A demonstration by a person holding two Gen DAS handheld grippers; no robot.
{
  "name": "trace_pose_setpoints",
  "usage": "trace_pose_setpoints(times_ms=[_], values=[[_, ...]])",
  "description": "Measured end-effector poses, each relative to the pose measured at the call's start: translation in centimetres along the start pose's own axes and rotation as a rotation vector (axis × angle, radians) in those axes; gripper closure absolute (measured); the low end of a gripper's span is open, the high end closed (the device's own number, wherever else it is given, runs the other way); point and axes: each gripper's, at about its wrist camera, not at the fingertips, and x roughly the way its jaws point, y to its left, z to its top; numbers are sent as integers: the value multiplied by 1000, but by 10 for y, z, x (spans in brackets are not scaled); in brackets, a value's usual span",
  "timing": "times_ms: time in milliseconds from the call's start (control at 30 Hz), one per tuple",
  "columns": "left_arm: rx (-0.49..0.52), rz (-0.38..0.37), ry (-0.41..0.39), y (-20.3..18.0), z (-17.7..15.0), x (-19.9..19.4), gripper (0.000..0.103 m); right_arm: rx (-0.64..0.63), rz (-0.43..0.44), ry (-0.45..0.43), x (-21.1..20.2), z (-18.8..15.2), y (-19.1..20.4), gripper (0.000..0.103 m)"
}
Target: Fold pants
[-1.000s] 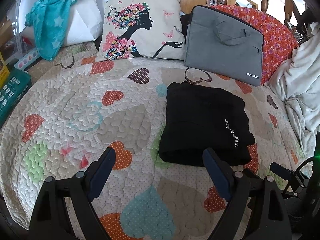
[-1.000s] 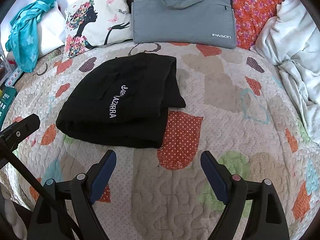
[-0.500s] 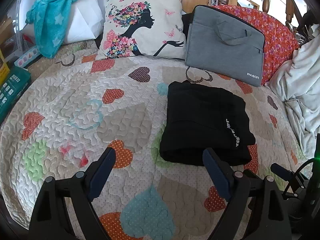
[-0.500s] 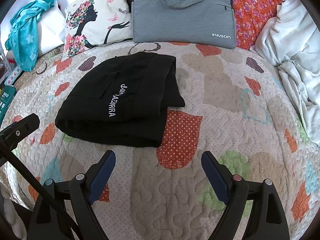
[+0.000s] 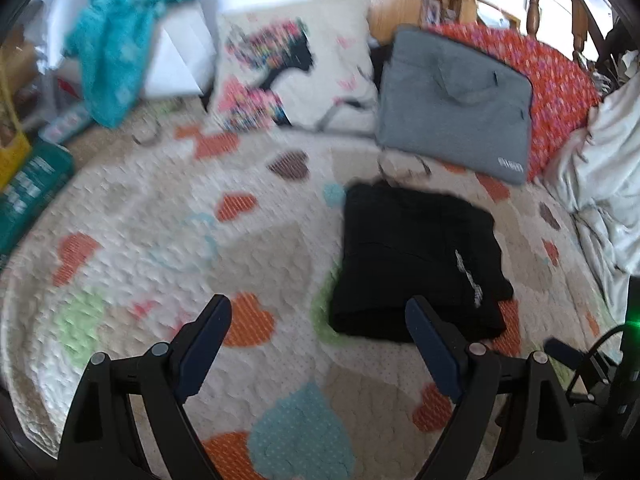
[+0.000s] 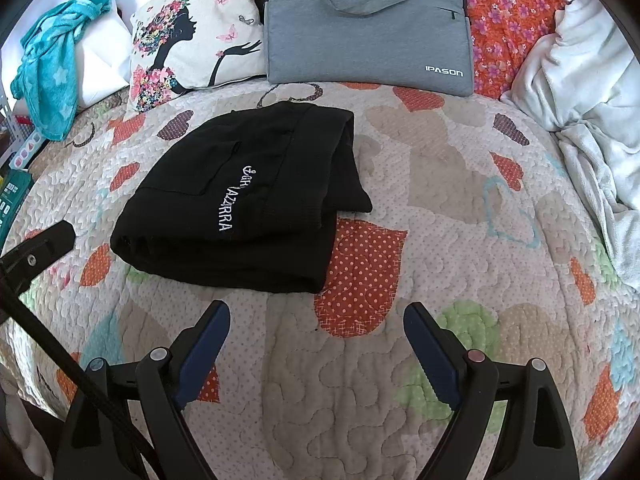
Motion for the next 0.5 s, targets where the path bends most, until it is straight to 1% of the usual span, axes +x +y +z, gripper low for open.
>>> trace_pose_setpoints(times_ms=[33,67,100,133,167,233,267,300,333,367,433,500], values=[[4,26,-46,0,1,-7,15,0,0,-1,0,0,0,11],[13,66,-129,-1,3,-21,15,1,0,-4,0,0,0,11],[20,84,-173,-1,4,-28,11,2,2,-7,0,0,-1,11],[31,108,-235,-3,6,-40,5,5,4,-13,-1,-1,-1,11],[36,126,-272,-3,7,-47,0,7,5,-19,-2,-1,-2,11],[33,174,-323,-1,6,-56,0,8,6,-26,-4,-1,-3,11],[23,200,-321,0,5,-56,0,8,6,-27,-4,0,-4,11],[19,199,-304,2,7,-54,0,9,6,-28,-4,0,-4,11],[14,181,-269,4,8,-49,0,10,7,-28,-5,0,-4,11],[9,143,-204,5,10,-40,0,10,6,-29,-5,0,-4,11],[2,99,-121,8,10,-28,0,5,6,-28,-5,0,-4,11],[-24,90,-41,10,8,-14,0,0,9,-27,-5,0,-3,11]])
